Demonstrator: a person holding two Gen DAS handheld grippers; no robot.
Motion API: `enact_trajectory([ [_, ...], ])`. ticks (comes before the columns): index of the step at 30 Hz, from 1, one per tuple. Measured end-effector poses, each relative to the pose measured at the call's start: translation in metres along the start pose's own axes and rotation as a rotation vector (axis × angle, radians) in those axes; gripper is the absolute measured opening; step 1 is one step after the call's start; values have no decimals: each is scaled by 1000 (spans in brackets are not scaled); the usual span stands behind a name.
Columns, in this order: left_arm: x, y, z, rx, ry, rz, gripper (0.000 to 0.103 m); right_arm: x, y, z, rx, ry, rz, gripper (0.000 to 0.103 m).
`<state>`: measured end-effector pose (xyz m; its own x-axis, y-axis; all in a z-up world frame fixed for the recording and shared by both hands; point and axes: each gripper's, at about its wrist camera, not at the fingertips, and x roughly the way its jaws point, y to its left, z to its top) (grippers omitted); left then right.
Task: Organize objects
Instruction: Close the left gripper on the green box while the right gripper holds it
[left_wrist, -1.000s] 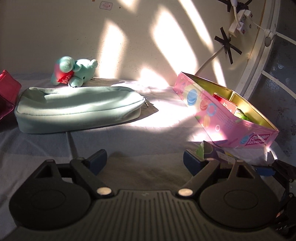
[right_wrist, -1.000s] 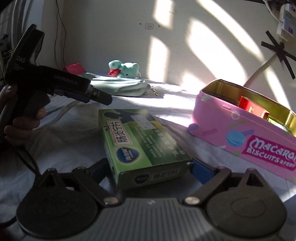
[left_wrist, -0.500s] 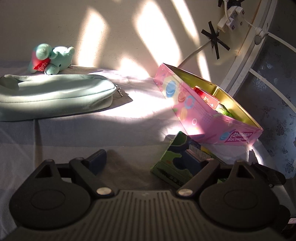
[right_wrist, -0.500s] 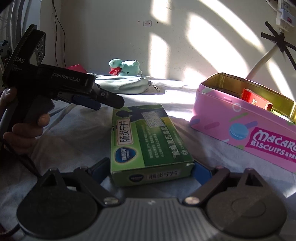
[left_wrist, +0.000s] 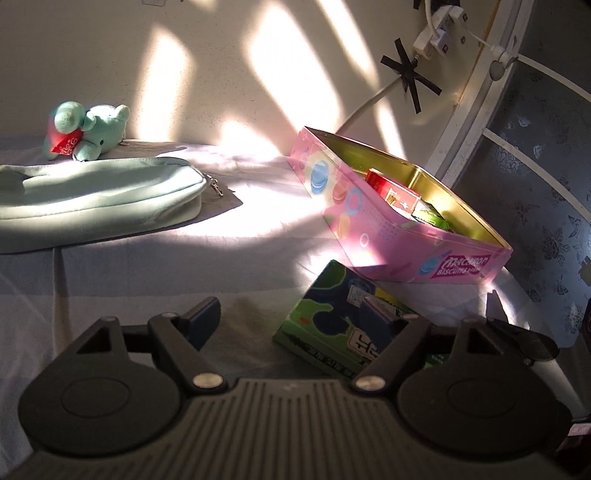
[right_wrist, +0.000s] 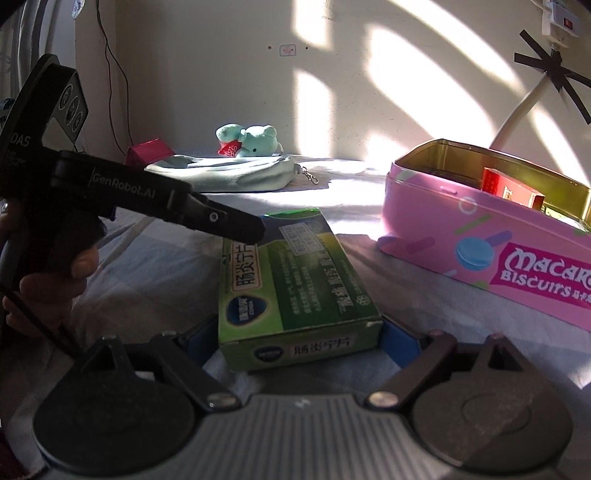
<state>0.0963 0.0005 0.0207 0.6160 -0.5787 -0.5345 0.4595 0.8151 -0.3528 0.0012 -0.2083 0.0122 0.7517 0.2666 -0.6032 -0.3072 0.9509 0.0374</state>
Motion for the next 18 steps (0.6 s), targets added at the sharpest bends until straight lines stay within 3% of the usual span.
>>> enact_trajectory([
  [3,-5,17,8,-78,-15,2,84,-2,-1,-1,5,-3,11,93],
  [7,1,15,10,-84,12,-12,84,-3,-4,-1,19,-6,24,93],
  [13,27,-17,1,-5,104,-83,83,-4,-3,-2,21,-11,36,92],
  [16,28,-36,-6,88,86,-47,84,-5,-3,-3,16,-23,44,86],
  [18,27,-34,-4,63,85,-43,83,-7,-6,-3,29,-34,58,85],
])
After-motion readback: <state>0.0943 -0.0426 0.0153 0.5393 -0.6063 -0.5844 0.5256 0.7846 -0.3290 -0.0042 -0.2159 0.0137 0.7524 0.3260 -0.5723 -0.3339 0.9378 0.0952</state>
